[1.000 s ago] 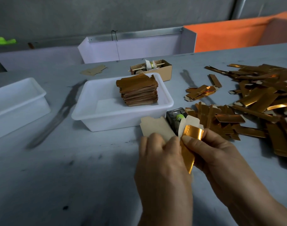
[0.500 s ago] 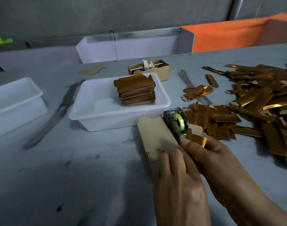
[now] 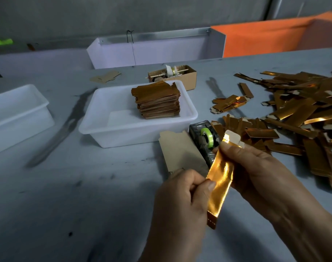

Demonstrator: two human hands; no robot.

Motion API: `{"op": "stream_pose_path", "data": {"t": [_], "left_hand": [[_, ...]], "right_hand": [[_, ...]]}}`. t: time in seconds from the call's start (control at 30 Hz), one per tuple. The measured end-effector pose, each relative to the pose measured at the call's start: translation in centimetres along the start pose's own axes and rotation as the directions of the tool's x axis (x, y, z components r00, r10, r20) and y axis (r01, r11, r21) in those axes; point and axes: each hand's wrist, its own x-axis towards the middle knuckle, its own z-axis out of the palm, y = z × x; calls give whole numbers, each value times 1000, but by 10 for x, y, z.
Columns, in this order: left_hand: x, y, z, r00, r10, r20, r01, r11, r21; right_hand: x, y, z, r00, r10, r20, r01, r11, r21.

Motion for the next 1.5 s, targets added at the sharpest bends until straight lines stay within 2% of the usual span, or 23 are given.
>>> {"op": "stream_pose_path", "data": {"t": [0.07,0.13,0.2,0.27,0.4,0.5,0.63,0.7,0.77,0.87,0.97,1.2,1.33,1.5], "left_hand": [[2,0,-2,998,60,4,-60,997,52],[8,0,-5,995,77,68,-82,994,69],[15,1,-5,993,-3,114,18,991,-134],[21,3,-3,978,-133,161,182,920,-348],[25,1,1,949,-226,221,302,857,-417],[29,-5,2,914,-301,272,393,827,-403],[32,-5,7,868,-361,340,494,690,-529],[33,-7,9,867,-397,302,498,649,-576],[34,-12,7,867,-434,244,487,635,-600],[35,-20,1,856,-488,171,478,622,-620],[36,-25,2,841,-522,143,493,629,-601],[38,-23,4,851,-510,126,494,697,-519],[39,-18,7,842,-514,163,512,667,-541],[41,-11,16,827,-507,244,531,561,-635]], "right_hand": [[3,0,-3,1000,-20,2,20,999,-47],[6,-2,-5,999,-49,-10,48,996,-76],[10,-4,-4,997,-80,-16,78,991,-112],[14,-5,-3,995,-104,-1,103,985,-137],[16,-6,-2,994,-100,44,108,968,-228],[16,-6,-4,991,-100,88,123,935,-334],[15,-9,-4,981,-155,113,189,871,-453],[17,-13,-10,983,-170,71,184,873,-451],[23,-14,-24,972,-232,-49,176,845,-505],[28,-4,-46,960,-219,-173,66,781,-620],[32,14,-52,980,-110,-163,-17,781,-624],[40,14,-48,988,-56,-143,-37,817,-575],[45,16,-43,988,-47,-148,-50,805,-591],[51,17,-42,979,15,-203,-126,827,-548]]}}
